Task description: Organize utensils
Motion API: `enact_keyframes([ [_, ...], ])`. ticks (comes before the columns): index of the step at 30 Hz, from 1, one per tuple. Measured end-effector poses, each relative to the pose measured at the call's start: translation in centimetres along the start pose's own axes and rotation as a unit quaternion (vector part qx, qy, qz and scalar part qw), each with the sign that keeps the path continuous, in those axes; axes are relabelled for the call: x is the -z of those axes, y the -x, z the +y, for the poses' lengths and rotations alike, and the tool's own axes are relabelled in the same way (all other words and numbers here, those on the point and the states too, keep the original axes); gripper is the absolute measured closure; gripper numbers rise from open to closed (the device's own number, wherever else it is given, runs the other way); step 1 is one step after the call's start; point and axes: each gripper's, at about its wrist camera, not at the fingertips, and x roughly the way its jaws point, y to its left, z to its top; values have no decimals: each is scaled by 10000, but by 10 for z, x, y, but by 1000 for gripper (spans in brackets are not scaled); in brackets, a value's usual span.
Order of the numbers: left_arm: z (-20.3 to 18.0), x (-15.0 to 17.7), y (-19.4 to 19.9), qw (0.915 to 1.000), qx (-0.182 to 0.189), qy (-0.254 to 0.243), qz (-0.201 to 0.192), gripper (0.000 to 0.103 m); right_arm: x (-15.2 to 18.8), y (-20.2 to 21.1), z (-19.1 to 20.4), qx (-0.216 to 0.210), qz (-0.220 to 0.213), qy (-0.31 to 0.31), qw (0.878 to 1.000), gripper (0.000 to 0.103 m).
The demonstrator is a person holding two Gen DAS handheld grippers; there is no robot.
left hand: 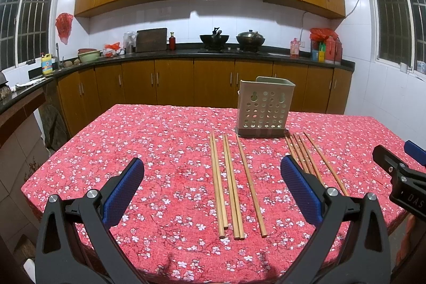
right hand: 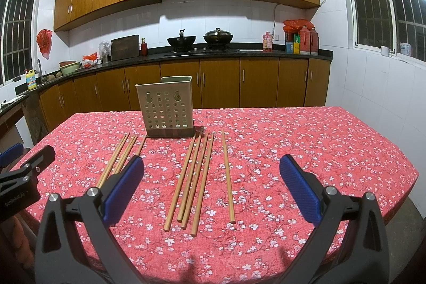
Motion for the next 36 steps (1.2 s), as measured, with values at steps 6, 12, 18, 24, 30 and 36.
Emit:
enact_keyframes([
  [6, 0, 0, 1, 10000, 1, 3, 5, 2, 0, 0, 0, -3, 4, -2, 10000, 4],
  [12, 0, 0, 0, 10000, 0, 4, 7, 2, 0, 0, 0, -1, 5, -4, 10000, 4],
  [18, 1, 0, 2, 10000, -1, 6, 6, 2, 0, 0, -1, -3, 6, -4, 10000, 4],
  [24, 1, -1, 0, 10000, -2, 4, 16, 2, 0, -1, -1, -3, 9, -9, 10000, 4],
  [30, 1, -1, -1, 10000, -2, 4, 18, 2, 1, -1, -1, -3, 9, -9, 10000, 4],
  [36, 1, -1, -1, 10000, -2, 5, 22, 2, 1, -1, -1, -5, 12, -11, 10000, 4],
])
